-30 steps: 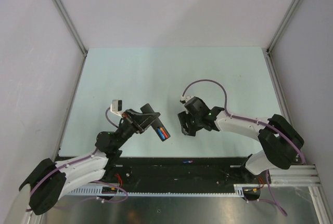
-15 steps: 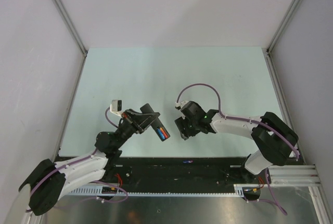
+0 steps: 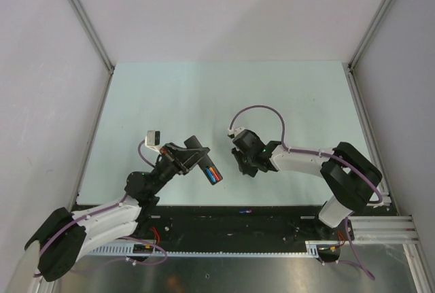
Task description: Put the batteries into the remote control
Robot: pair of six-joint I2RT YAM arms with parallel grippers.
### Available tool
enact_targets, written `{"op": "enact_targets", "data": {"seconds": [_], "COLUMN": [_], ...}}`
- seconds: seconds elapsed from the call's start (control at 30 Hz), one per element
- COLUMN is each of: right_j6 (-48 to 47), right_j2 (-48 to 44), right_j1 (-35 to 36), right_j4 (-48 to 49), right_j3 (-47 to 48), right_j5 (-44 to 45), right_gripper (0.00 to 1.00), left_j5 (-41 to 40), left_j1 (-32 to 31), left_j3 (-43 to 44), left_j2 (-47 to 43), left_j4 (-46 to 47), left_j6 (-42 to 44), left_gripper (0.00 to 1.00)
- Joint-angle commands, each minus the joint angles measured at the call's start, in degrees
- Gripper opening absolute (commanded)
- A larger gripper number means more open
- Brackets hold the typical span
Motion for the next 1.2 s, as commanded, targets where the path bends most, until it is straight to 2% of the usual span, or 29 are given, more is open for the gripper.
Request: {"op": "enact_targets", "data": {"seconds": [0.0,0.13,0.23,0.27,0.37,0.47,0.77,1.17], "right_j6": [2.79,5.43,8.59,9.38,9.47,8.95,8.95,4.73], "right_j2": [2.37,2.54,3.16,3.07,1.85,-0.09,-4.22,0.08], "right_j1": [-1.52,-2.58,-3.72,-3.81,-3.2,-2.4,-1.61,-1.35], "right_j4": [-3.06,-3.32,-4.37,-4.37,-4.29,-5.08,-7.1,-4.55], "right_j3": [0.05,0.49,1.11,1.28,1.55,1.72,1.72,2.51], "right_j5": [3.42,5.0,5.53,5.62,6.67,7.55,8.08,3.07], "right_gripper": [0.21,0.17,0.32,0.42,0.55,0.61,0.64,0.62], "left_j5": [-0.5,-0.5,-0.42,-0.33,-0.15,-0.24,-0.42,-0.24], "left_j1": [0.41,0.41,0.41,0.33,0.32,0.32,0.32,0.32], "left_j3": [-4.66,-4.74,-4.74,-4.57,-4.66,-4.74,-5.01,-5.45], "left_j2": [-0.12,-0.04,0.14,0.31,0.49,0.23,0.49,0.05], "left_j4": [1.66,1.66,1.57,1.57,1.57,1.57,1.48,1.39], "left_j6": [1.15,1.06,0.97,0.97,0.89,0.89,0.89,0.62], "left_gripper": [0.0,0.0,0.0,0.0,0.0,0.0,0.0,0.0]}}
